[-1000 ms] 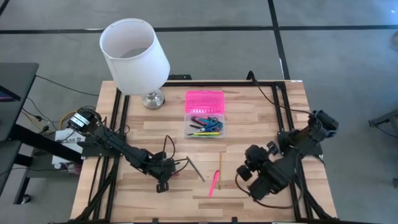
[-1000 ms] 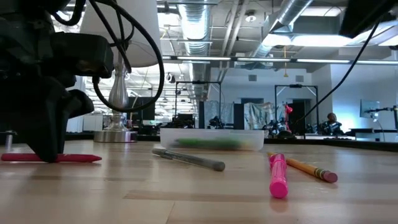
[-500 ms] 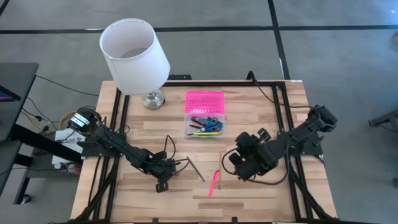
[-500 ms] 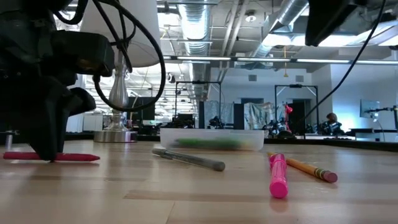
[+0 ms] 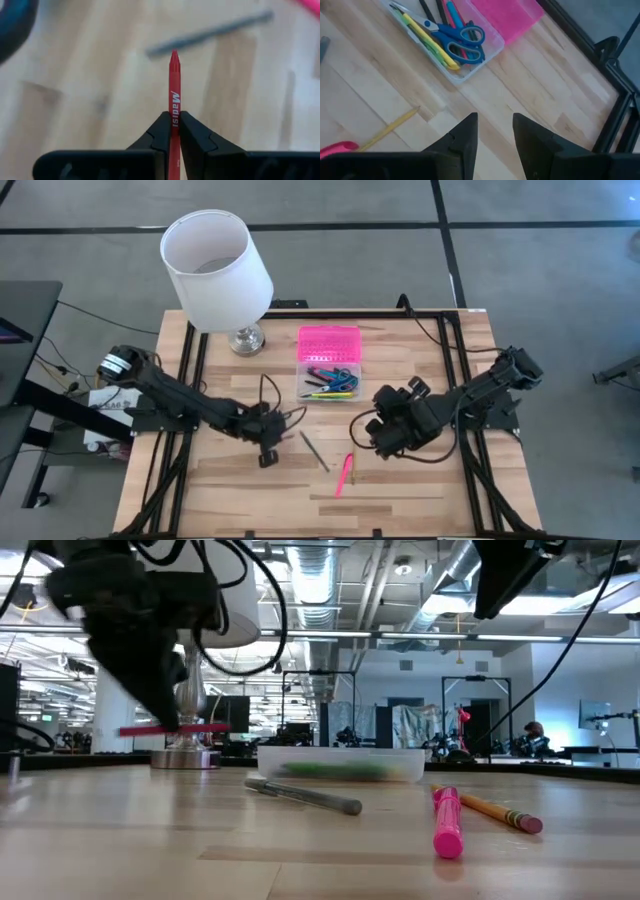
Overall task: Pick & place school supplies into a supply box
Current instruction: Put the red crayon into the pink supply box
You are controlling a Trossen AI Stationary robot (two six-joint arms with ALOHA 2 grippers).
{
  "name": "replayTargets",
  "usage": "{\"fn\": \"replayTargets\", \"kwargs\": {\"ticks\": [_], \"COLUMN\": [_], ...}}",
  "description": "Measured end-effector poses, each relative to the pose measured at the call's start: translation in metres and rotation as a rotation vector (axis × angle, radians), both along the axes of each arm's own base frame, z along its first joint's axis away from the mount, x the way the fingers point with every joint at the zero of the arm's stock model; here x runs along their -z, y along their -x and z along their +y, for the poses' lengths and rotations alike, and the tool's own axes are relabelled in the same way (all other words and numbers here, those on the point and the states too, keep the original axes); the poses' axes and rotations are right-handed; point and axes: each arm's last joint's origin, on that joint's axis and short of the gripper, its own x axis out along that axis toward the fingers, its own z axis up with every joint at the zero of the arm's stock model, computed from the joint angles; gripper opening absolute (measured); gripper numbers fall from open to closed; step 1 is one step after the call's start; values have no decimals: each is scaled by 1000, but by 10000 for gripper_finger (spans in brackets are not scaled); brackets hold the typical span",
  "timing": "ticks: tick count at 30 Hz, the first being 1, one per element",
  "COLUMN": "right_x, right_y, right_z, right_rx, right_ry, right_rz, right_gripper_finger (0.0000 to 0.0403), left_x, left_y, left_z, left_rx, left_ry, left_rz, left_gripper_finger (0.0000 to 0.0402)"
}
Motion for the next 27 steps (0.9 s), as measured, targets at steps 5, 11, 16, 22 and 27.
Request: {"fn": "replayTargets", "kwargs": {"ticks": [5, 11, 16, 22, 27], "right_x": [0, 0, 0, 0, -1], "right_y": [-4, -11, -16, -21, -27], "right_z": [-8, -15, -19, -19, -21], "right_rx": [20, 48, 68, 76, 89], "right_ry": [23, 15, 1, -17, -36], "right_rz": [-11, -45, -89, -138, -185], "right_gripper_finger": [118, 118, 118, 118, 118], "left_x": [-9, -17, -21, -22, -19], "left_y": [-12, -29, -36, -36, -38], "left_z": [34, 76, 104, 122, 129], "left_rx": [-66, -108, -126, -106, -84], "left_ry": [-83, -159, -216, -270, -288], "left_rz": [-76, -213, -280, -276, -279], "left_gripper_finger": [20, 21, 21, 21, 22]}}
